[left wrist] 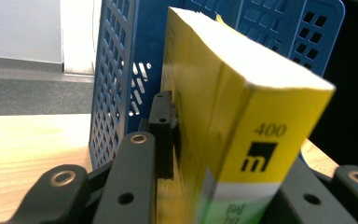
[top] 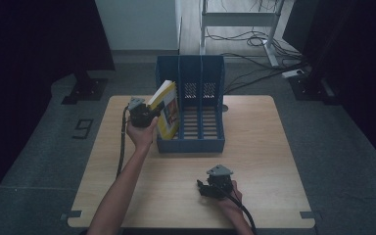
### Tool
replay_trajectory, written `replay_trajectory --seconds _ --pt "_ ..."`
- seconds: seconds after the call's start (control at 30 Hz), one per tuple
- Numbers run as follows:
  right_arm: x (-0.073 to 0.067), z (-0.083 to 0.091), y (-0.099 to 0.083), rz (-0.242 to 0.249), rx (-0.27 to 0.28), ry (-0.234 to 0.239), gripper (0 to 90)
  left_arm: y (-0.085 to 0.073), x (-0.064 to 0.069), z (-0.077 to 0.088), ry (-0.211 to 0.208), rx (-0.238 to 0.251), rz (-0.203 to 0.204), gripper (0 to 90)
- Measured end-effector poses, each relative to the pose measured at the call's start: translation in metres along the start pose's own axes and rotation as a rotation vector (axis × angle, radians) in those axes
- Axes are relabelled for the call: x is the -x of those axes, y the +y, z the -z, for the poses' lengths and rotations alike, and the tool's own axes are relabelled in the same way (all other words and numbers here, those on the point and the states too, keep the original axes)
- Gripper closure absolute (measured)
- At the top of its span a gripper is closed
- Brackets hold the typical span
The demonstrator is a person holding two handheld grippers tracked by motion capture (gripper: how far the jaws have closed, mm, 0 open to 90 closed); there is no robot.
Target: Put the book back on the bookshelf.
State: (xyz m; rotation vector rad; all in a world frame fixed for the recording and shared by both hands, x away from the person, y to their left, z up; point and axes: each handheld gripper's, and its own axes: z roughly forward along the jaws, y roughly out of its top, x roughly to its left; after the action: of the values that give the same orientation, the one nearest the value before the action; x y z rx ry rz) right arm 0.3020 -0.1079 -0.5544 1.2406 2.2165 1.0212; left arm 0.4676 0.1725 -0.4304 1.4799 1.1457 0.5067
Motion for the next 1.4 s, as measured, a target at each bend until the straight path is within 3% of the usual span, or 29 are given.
replay_trajectory --seconds 0.3,0.43,0.6,1.07,1.17,1.23,1.4 --pt "0.000 0.000 0.000 0.000 -0.001 0.000 25.6 -0.003 -0.002 0.007 0.005 -0.016 0.000 69.7" --pt "0.000 0.000 0.000 0.000 -0.001 0.000 25.6 -0.004 -0.004 0.009 0.004 -0.017 0.019 67.2" --pt "0.000 0.000 0.000 0.001 -0.001 0.000 25.6 -0.004 -0.002 0.010 -0.002 -0.032 -0.011 66.1" --pt "0.000 0.000 0.000 0.000 -0.002 -0.001 25.5 0.000 -0.002 0.010 0.009 -0.070 -0.018 61.2" --pt "0.000 0.000 0.000 0.000 0.000 -0.002 25.4 0.004 0.001 0.008 0.053 -0.092 -0.044 67.5" --pt "0.000 0.000 0.000 -0.001 0.000 -0.002 25.4 0.006 0.002 0.007 0.051 -0.103 -0.050 73.2" --pt "0.000 0.000 0.000 -0.001 0.000 -0.002 25.4 0.008 0.004 0.003 0.056 -0.098 -0.064 75.1"
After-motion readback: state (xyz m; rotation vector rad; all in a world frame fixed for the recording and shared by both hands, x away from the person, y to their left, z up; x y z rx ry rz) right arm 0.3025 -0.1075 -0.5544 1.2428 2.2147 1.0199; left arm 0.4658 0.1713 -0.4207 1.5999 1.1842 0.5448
